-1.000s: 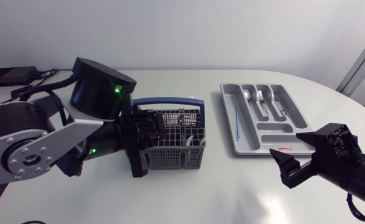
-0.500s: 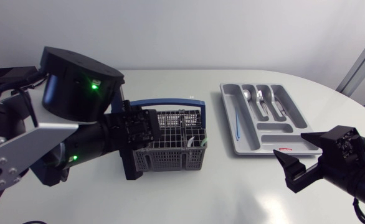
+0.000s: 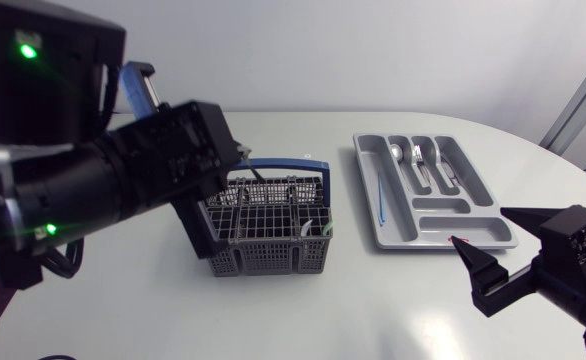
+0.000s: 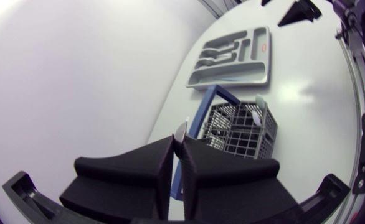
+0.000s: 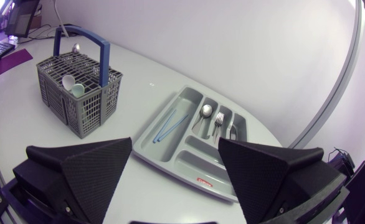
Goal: Unload the cutlery basket into the drawer organizer.
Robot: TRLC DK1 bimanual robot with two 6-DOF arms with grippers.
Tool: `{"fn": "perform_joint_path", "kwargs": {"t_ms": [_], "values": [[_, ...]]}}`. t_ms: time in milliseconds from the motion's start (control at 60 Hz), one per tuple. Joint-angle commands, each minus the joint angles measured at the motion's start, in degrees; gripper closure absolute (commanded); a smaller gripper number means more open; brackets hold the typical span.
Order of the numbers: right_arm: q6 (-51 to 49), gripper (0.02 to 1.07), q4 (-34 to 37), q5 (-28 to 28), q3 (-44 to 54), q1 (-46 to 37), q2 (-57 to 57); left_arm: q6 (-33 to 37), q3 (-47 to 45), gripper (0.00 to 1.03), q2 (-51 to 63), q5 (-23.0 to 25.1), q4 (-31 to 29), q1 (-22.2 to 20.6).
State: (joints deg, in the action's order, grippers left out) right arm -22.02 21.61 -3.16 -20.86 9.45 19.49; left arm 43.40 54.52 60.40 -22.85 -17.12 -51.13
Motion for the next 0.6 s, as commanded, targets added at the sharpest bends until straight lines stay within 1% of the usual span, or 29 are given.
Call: {"fn": "perform_joint_path", "kwargs": {"t_ms": [0,133,200,267,367,483,533,583], "values": [[-1.0,0.07,-0.4,0.4,-2.7,1.2,-0.4,-6.1,4.9,0.96,2.0,-0.3,0.1,-0.5],[0.1,0.08,-2.8,0.5,-5.1,4.7,0.9,-13.6,8.2,0.93,6.5,0.7,1.6,-1.4],[0.8,0.12,-4.4,0.8,-6.5,6.2,2.5,-16.9,9.6,0.92,8.9,3.7,3.5,-1.3],[1.0,0.12,-5.6,0.8,-7.9,7.0,4.5,-19.3,11.3,0.90,11.6,5.4,3.5,-1.2],[1.0,0.12,-7.9,0.8,-9.5,8.7,8.1,-23.5,14.4,0.88,16.2,9.2,3.9,-1.0],[0.9,0.12,-12.2,0.8,-10.4,10.5,13.2,-27.7,18.7,0.88,21.2,13.0,3.8,-0.7],[0.8,0.15,-14.0,0.8,-10.4,11.5,15.3,-29.2,20.7,0.88,23.3,14.0,3.6,-0.5],[0.8,0.15,-15.8,1.2,-10.4,12.7,17.3,-30.7,22.5,0.89,25.0,15.2,3.5,0.0]]}}
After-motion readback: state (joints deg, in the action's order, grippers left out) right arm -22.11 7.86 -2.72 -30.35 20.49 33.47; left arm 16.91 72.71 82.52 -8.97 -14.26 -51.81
